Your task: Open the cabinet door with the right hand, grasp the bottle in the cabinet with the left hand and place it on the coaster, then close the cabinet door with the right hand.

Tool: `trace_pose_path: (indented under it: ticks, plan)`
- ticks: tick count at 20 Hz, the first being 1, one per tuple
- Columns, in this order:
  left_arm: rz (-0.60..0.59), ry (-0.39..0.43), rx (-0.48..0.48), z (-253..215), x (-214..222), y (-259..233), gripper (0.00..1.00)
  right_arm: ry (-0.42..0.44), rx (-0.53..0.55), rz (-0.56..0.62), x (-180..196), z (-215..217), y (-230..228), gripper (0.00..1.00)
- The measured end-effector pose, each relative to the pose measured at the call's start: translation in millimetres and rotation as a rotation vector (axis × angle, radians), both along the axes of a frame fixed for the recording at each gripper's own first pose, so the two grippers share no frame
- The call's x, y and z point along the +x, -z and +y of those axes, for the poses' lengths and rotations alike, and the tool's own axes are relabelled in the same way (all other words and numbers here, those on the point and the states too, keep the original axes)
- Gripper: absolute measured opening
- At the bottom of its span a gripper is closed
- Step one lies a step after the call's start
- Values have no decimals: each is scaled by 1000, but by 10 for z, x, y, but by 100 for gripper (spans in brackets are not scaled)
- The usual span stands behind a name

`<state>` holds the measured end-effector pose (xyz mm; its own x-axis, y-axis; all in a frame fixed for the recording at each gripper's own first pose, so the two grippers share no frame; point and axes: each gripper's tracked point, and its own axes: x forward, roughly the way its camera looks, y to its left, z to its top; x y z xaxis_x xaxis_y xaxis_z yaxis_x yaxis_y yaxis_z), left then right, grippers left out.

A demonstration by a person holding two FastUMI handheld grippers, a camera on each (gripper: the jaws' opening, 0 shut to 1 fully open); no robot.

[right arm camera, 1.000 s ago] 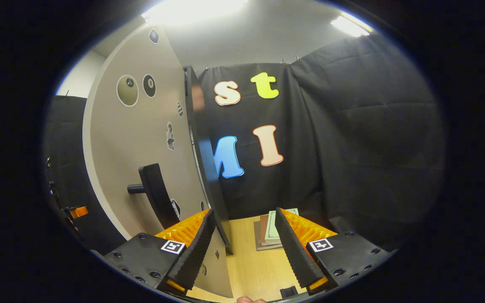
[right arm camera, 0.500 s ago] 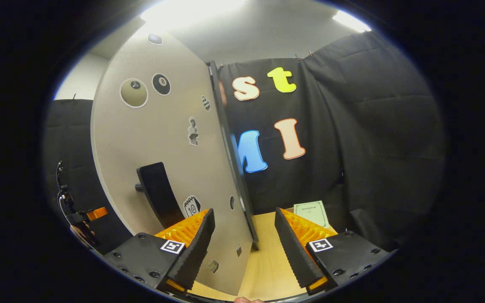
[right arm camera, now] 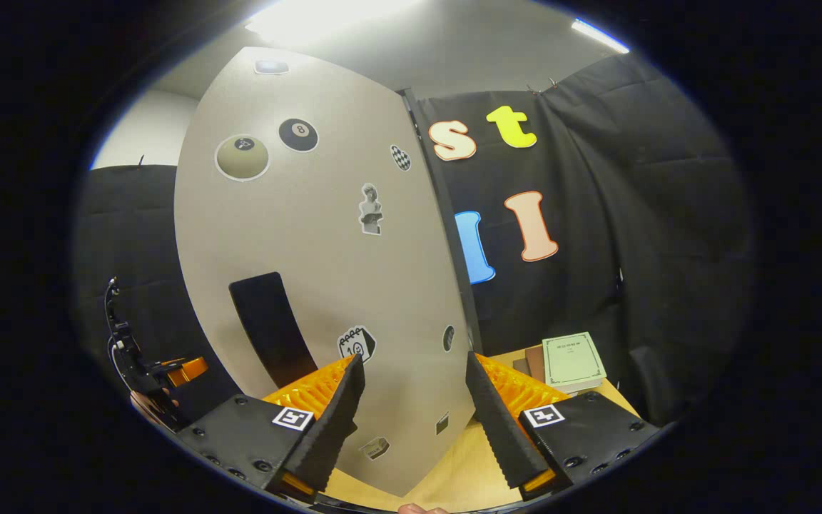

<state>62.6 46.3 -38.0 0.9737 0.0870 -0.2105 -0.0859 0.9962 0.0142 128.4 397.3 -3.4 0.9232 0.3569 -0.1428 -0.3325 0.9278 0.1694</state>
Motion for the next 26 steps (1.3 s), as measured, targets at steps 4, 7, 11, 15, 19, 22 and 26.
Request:
trace_pose_path:
  ticks: [4, 7, 11, 15, 19, 22, 26]
  plan:
    - [17, 2, 5, 127, 16, 84, 86, -58, 23, 21, 126, 501, 78, 92]
    - [26, -7, 0, 130, -11, 103, 88, -131, -2, 40, 167, 855, 161, 91]
    - [22, -21, -7, 135, -31, 97, 88, -166, -48, 29, 161, 948, 177, 92]
    - [15, -8, -32, 13, -78, 63, 84, -126, -59, 26, 226, 637, 138, 92]
    - [-21, 15, -42, -335, -159, -121, 84, -59, -32, 31, 327, 175, 98, 84]
    - [-41, 22, -10, -562, -203, -260, 84, -19, -14, 27, 415, -162, 56, 84]
    - [-48, 41, -28, -913, -256, -369, 84, -1, 0, 25, 492, -475, -7, 91]
